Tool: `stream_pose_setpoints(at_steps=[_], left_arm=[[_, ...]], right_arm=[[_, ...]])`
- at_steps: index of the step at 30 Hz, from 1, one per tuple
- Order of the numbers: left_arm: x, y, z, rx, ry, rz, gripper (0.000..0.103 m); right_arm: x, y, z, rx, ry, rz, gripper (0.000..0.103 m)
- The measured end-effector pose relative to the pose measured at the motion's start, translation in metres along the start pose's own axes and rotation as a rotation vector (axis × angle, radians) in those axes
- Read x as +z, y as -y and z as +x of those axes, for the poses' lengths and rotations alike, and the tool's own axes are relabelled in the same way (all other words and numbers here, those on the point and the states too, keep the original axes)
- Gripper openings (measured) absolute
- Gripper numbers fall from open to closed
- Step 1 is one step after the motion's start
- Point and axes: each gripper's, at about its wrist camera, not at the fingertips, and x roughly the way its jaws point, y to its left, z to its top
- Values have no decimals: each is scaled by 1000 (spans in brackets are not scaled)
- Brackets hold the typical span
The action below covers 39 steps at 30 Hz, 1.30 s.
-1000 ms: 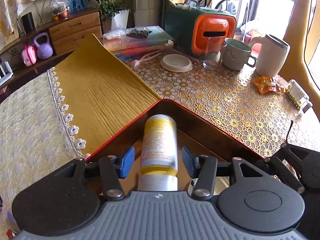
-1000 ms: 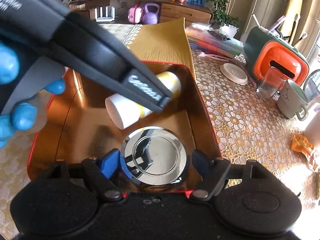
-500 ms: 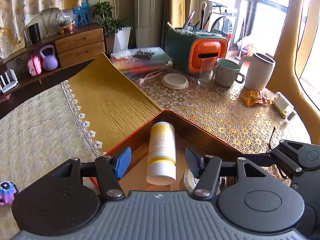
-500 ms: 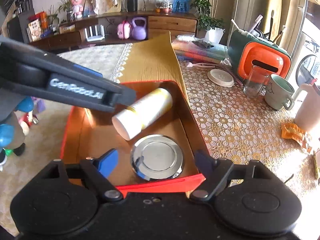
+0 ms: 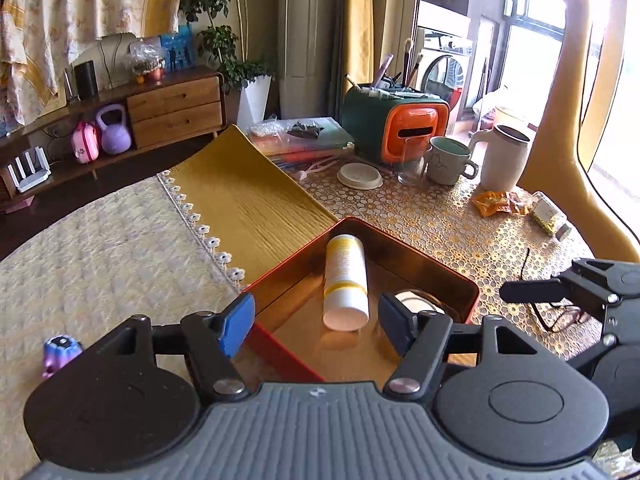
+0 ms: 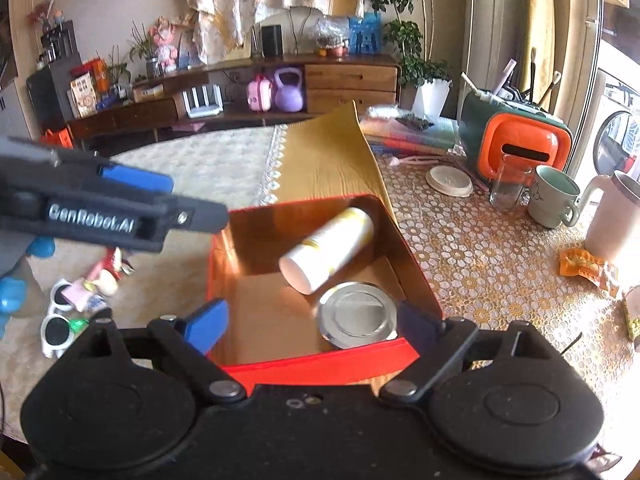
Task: Organize rigid objects
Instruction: 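Open both tools to drop the bottle and tin into the red box, then move both tools back toward the remaining items on the table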
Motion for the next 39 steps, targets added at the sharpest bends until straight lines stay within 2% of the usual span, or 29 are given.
stream_pose_setpoints(at_steps=[3,7,8,17,20,23,27,33,39], left_arm=[[-8,-6,-17,3,14,-2,68],[-18,-15,-39,2,30,-18,70],[-22,-18,-44,1,33,-26,73],[-51,-44,-86,45,88,-74,74],[-60,-53,-97,60,103,-95,81],[-70,-63,-107,80,112,-107,81],[-84,-79,-115,129,117,-133,87],[-106,-108,-126,226,148,-194,88],[-125,-140,-126,263,115,-261,88]], right_arm=[[-2,-8,-11,21,24,6,94],[-7,-20,-26,56,69,5,101],[-8,-22,-29,64,75,4,101],[-22,-38,-45,88,99,20,103],[-26,-43,-47,106,101,40,103],[-32,-52,-49,118,106,32,103],[-34,-64,-46,144,105,19,103],[-38,-88,-41,206,88,-31,103],[-44,-121,-30,251,70,-103,103]])
